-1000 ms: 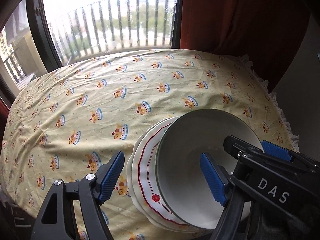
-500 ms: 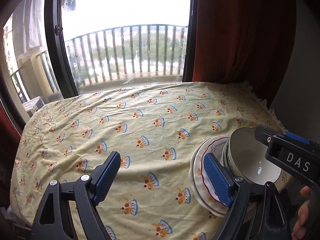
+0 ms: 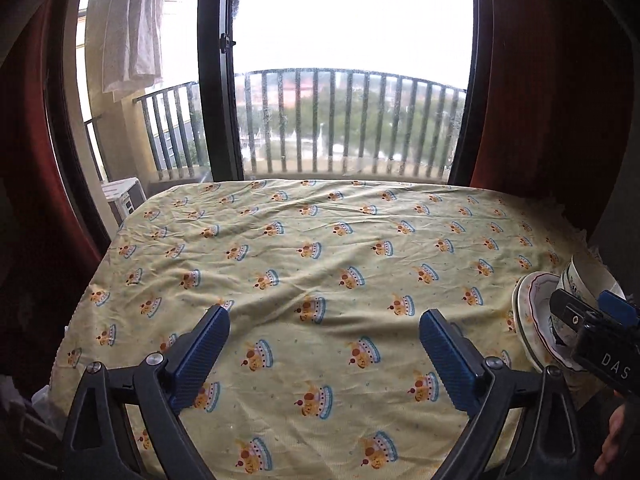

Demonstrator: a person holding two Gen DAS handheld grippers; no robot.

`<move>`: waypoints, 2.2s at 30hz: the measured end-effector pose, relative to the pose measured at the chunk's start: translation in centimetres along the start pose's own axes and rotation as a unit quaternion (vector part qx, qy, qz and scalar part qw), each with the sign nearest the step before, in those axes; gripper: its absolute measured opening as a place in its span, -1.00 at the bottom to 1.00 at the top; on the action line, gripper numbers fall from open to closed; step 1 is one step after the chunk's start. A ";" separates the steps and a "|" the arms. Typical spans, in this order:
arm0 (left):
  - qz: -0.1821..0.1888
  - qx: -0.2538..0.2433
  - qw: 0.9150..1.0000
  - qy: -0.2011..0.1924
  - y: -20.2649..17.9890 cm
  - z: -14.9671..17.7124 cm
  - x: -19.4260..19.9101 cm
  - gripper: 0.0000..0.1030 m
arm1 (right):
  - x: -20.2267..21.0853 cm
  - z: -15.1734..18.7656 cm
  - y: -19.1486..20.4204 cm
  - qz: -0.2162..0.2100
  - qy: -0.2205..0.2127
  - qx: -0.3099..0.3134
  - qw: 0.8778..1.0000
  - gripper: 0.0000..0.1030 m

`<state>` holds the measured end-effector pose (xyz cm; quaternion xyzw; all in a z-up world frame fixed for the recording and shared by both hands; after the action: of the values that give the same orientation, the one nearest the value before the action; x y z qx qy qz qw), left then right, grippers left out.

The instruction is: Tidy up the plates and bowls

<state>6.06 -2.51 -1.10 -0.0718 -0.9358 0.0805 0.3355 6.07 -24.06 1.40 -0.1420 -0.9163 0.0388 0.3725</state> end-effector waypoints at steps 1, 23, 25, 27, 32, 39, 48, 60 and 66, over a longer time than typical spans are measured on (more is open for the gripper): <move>-0.007 0.008 1.000 0.001 0.4 0.4 0.0 0.88 | 0.2 0.4 0.3 -0.001 -0.009 0.011 1.000 0.67; -0.015 0.030 0.999 -0.032 -0.7 4.8 2.4 0.99 | 1.7 4.6 0.4 -0.050 -0.055 0.018 0.997 0.95; -0.017 0.031 0.999 -0.025 -0.6 4.8 2.3 0.99 | 1.5 4.7 0.3 -0.048 -0.048 0.013 0.998 0.95; -0.017 0.028 0.999 -0.027 -0.7 4.8 2.5 0.99 | 1.4 4.7 0.2 -0.047 -0.044 0.009 0.998 0.95; -0.019 0.026 0.999 -0.025 -0.7 4.8 2.7 0.99 | 1.5 4.8 0.6 -0.049 -0.040 0.012 0.998 0.95; -0.016 0.022 0.999 -0.023 -0.8 4.9 2.6 0.99 | 1.6 5.2 0.9 -0.049 -0.041 0.017 0.998 0.95; -0.017 0.021 1.000 -0.017 -0.9 5.0 2.7 0.99 | 1.6 5.3 0.8 -0.045 -0.040 0.016 0.998 0.95; -0.025 0.034 0.999 -0.028 -0.2 4.8 3.1 0.99 | 2.5 5.3 0.7 -0.040 -0.049 0.027 0.998 0.95; -0.023 0.031 0.999 -0.026 -0.2 4.7 3.2 0.99 | 2.9 4.9 0.3 -0.035 -0.052 0.017 0.998 0.95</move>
<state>0.64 -2.58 -2.64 -0.0378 -0.9428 0.1035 0.3146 0.71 -22.73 -0.23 -0.1011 -0.9379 0.0486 0.3282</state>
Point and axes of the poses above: each gripper's, at about its wrist camera, not at the fingertips, and x roughly against the way its jaws point, y to its left, z to its underside, the point moved 3 cm from there along -x, roughly the way its jaws point, and after that the axes turned 15 degrees about z, right-handed, at the moved point
